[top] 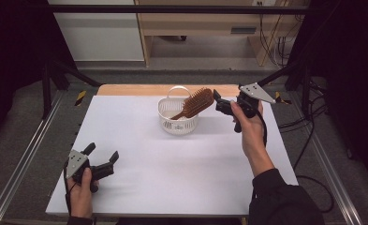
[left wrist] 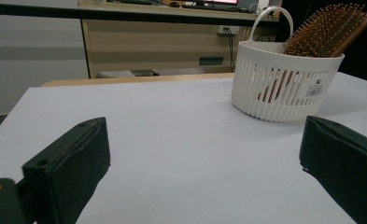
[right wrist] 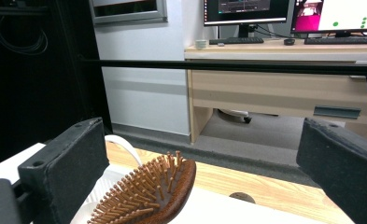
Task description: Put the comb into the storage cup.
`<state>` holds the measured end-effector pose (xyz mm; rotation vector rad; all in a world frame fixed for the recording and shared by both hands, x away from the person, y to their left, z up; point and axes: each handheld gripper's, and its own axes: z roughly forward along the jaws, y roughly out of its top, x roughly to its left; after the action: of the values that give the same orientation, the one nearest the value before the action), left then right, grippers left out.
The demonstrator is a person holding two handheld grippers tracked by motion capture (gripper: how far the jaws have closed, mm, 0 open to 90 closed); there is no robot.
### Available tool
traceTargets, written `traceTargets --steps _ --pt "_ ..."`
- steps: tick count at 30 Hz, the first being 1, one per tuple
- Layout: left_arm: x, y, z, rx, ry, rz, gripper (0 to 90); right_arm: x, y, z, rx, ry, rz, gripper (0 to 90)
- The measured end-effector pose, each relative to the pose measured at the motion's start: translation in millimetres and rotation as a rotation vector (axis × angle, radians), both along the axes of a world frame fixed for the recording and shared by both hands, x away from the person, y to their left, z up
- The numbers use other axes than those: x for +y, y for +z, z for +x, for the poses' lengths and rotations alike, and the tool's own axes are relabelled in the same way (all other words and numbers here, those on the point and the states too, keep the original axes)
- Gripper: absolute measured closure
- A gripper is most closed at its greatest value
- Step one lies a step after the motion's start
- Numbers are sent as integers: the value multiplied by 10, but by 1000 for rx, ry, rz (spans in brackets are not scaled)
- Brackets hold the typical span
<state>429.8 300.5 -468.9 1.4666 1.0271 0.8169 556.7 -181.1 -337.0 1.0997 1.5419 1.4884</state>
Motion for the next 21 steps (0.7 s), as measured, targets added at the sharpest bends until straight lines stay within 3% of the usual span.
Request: traceTargets --steps 8,21 --pt "-3 2 -13 0 -5 2 18 -96 -3 -76 -5 10 4 23" --pt "46 11 -72 -4 0 -4 16 -341 -59 -193 -21 -20 29 29"
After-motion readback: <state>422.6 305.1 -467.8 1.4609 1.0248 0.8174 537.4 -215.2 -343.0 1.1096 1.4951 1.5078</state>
